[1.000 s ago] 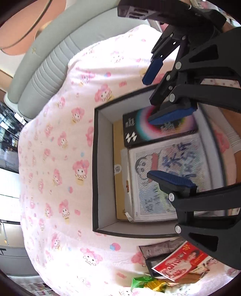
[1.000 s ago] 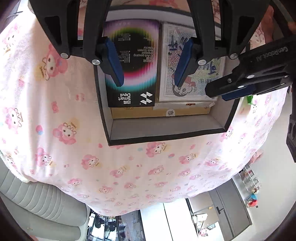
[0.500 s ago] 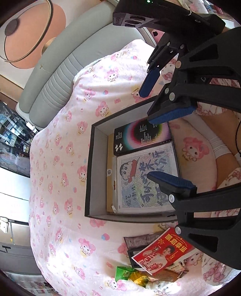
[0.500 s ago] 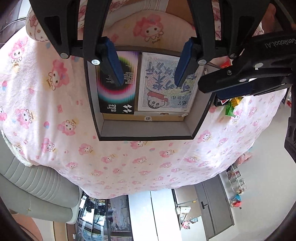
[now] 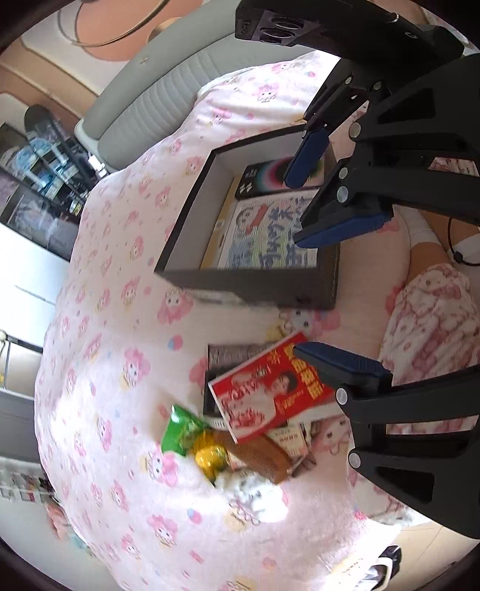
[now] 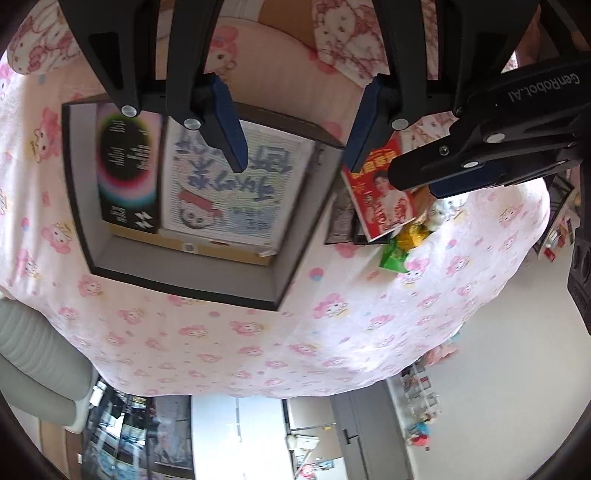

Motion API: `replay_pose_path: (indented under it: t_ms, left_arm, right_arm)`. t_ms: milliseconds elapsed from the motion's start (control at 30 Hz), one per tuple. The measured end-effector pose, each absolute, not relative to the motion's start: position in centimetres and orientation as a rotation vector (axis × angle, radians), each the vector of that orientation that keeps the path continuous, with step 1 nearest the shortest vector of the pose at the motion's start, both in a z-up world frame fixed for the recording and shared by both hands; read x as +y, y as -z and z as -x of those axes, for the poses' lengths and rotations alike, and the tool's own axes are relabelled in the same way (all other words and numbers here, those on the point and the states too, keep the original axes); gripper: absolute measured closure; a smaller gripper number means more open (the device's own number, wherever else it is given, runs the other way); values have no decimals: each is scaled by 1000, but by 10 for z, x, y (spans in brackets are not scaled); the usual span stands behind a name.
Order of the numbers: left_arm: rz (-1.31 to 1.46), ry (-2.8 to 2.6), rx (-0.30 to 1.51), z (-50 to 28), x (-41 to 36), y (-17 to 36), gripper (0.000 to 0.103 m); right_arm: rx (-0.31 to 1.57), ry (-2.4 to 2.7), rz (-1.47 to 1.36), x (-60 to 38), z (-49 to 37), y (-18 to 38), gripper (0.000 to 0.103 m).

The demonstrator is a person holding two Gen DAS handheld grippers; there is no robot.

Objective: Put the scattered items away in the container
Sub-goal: 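Move the left gripper to the red snack box on the bedspread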

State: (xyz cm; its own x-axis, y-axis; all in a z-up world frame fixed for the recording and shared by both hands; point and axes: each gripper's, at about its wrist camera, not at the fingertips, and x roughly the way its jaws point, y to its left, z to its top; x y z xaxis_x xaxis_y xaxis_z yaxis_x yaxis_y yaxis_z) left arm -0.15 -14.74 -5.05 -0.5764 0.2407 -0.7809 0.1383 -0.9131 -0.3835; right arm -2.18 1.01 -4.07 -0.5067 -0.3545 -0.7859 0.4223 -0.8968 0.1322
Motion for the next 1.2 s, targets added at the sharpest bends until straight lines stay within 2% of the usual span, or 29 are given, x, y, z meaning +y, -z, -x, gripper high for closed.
replay_pose_path:
  t_ms: [133,233,400,700,833,933,1100,1200]
  left_arm:
    - [1465,-2684,-782,-10,-202,71,50]
    - [1526,-2646,-1001,-2,-230,97,50]
    - [1605,-2574,-1126,31,-249,134,50]
    - [1663,-2457,-1287,64,-276,166,50]
    - [1635,-2467,-1325,76,-283,168,50]
    - [1651,-2439,-1343,85,-286,174,50]
    - [1692,-2421,-1466,83,-291,185,50]
    - [1673,-2425,-1449,81,-290,185,49]
  right_arm:
    - [175,2255,-1194,-54,19,51,51]
    - [175,2169,-1221,-91,20,67,50]
    - [190,2128,-1341,-119,38,100,50]
    - [294,2151,-1414,-128,98,122,50]
    - [419,2164,-1381,-139,100,129,49]
    - [445,2155,-1382,-144,100,129,49]
    - [353,2061,-1363,-151,99,132,46]
    - [346,2054,-1444,-153,105,152,46]
